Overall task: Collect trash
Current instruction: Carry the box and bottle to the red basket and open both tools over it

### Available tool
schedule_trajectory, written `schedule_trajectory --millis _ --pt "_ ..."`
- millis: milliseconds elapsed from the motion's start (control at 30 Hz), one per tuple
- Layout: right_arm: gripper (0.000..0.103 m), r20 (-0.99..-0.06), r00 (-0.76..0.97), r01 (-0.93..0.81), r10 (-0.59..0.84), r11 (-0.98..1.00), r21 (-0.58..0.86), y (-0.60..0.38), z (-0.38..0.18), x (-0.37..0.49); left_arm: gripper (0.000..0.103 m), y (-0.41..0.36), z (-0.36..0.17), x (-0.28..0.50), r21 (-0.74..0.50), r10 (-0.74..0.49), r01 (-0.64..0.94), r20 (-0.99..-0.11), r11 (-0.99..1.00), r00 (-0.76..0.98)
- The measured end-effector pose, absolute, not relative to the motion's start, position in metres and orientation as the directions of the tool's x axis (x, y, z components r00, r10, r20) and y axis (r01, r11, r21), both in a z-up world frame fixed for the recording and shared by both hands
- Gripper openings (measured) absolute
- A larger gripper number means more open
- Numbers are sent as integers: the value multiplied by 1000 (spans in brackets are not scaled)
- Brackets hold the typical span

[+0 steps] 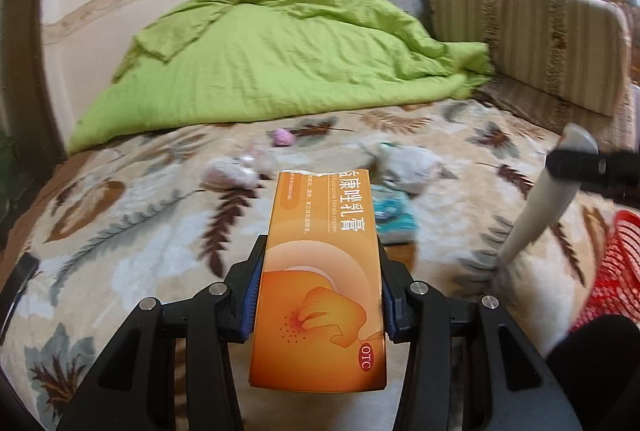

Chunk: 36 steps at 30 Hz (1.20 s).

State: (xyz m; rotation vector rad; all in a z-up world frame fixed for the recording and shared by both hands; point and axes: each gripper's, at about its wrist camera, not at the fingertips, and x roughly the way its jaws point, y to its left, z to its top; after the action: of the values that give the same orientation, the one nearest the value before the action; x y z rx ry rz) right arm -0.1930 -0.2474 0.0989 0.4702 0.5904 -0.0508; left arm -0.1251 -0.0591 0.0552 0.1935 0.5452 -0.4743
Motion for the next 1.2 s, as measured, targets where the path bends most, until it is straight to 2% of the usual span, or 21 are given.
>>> schedule_trajectory --millis 233,367,500,667,833,867,900,933,1033,1200 --pt "33 -548 834 317 -58 864 391 -305 117 -268 45 -103 75 -163 51 -516 636 -536 770 668" --pt "33 -578 795 447 -184 821 354 -349 120 -315 45 -150 92 -189 -11 -627 746 -550 666 552" --pt "33 -599 747 563 -289 753 340 -394 125 -366 45 -207 108 -222 -22 -711 841 -546 541 443" --pt "33 -602 706 640 -372 700 318 -428 128 -413 45 -279 123 -257 -137 -788 915 -566 380 242" --pt "34 -631 661 697 -406 644 316 -455 118 -438 46 -337 117 -280 -220 -798 937 -596 270 90" --pt "36 -642 650 706 -406 634 314 -459 115 -441 52 -348 113 -282 -233 -787 937 -613 260 65" --pt "45 -654 640 715 -402 624 316 -463 112 -443 61 -356 109 -284 -242 -775 934 -630 261 53" --pt "51 -660 635 722 -401 612 323 -466 109 -445 63 -359 106 -284 -251 -768 930 -639 267 48" --pt "54 -655 646 718 -393 603 347 -470 105 -448 66 -352 102 -282 -253 -755 924 -653 286 55" --pt "54 -630 698 656 -339 655 375 -458 107 -425 69 -314 107 -257 -208 -739 898 -653 387 167"
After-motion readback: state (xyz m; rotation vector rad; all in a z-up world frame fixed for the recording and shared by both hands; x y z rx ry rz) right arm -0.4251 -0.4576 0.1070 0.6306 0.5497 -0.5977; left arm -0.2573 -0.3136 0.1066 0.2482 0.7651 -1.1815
